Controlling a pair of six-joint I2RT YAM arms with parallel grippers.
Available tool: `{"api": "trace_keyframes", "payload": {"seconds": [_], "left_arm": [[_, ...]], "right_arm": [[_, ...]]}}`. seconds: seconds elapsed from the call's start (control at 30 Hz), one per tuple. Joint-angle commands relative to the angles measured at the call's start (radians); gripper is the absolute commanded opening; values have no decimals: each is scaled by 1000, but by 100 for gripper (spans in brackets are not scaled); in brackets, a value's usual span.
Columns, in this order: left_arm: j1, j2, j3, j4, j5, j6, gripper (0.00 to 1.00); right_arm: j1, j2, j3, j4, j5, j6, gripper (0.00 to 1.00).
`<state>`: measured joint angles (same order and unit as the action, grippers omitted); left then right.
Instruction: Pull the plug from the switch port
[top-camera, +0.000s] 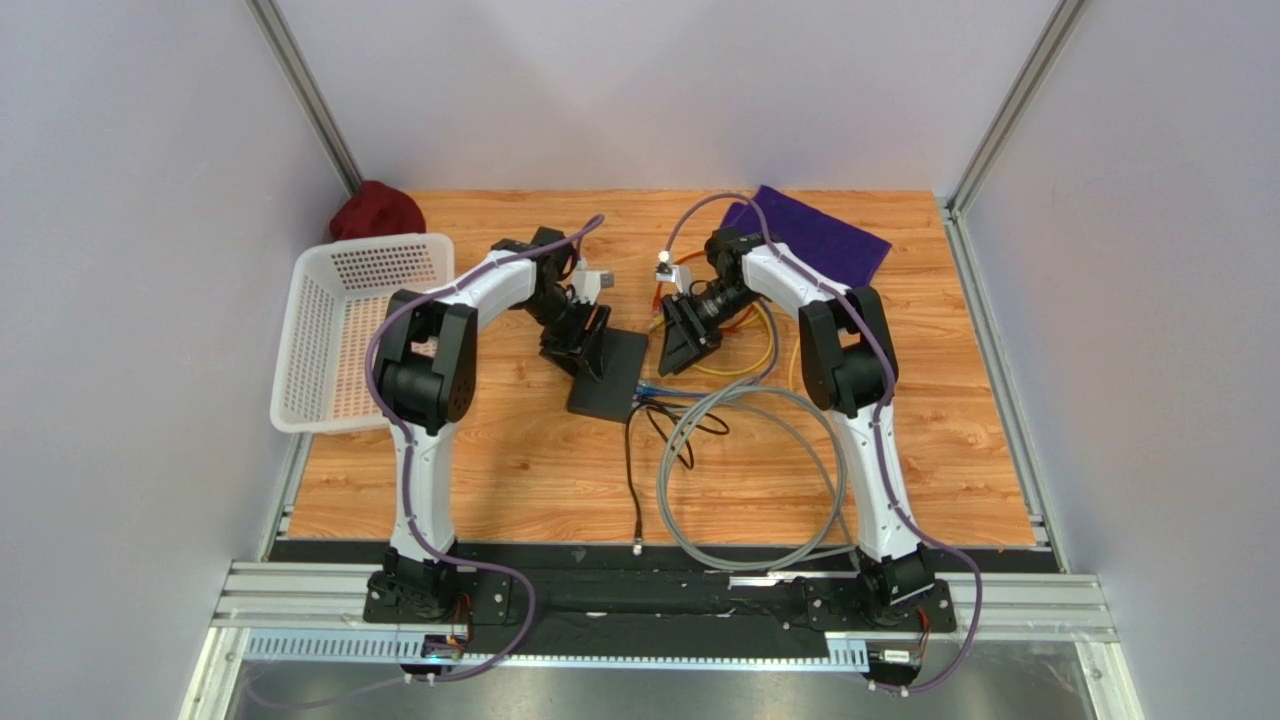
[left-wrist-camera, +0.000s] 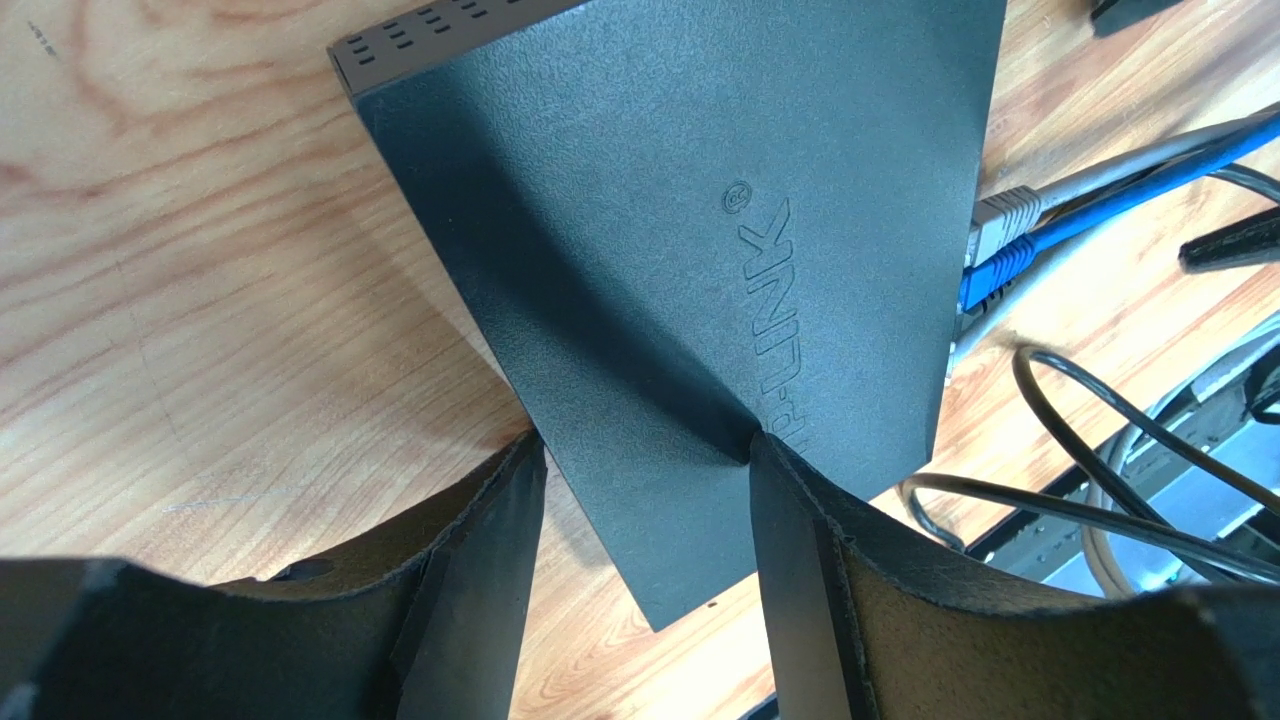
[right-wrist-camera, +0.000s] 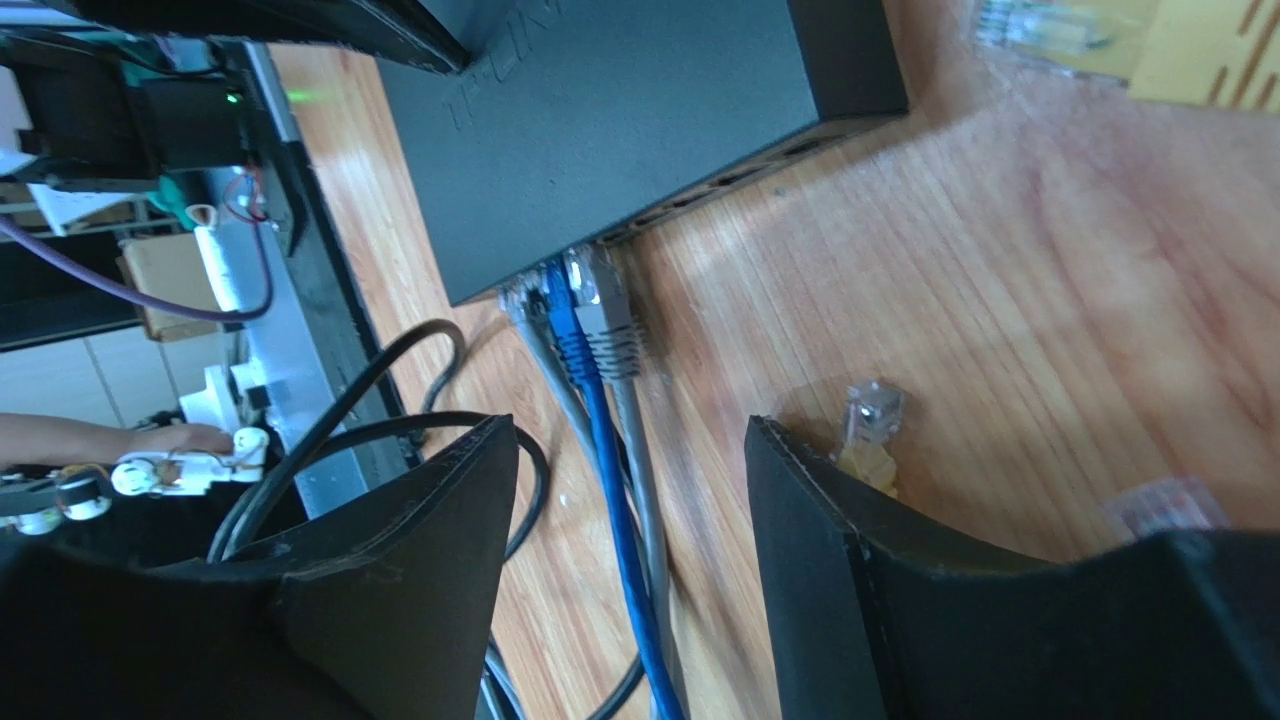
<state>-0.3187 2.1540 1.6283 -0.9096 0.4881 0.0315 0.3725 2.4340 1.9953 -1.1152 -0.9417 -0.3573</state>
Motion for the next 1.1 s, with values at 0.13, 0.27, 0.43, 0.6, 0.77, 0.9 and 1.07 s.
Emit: {"api": "trace_keyframes", "payload": {"seconds": [0.13,0.27,0.43,0.6,0.77,0.9,1.07], "left_arm": [[-25,0,-36,-29,-40,47,61],[-25,9,-36,-32,-8,56,61],[-23,29,-33,-34,9,53,60],[1,52,-33,-31,69,48,61],[26,70,-28,-29,70,42,61],[24,75,-25,-29,76,44,60],[24,75,-25,-29,72,48,60]], "right_arm": [[32,66,59,51,-86,32,60],[65,97,94,31,-54,-2,59],[68,103,77,23,-31,-17,56],[71,123,69,26,-17,-22,53],[75,146,79,31,-5,-16,47],[75,163,88,37,0,-6,40],[74,183,102,46,-2,11,35]]}}
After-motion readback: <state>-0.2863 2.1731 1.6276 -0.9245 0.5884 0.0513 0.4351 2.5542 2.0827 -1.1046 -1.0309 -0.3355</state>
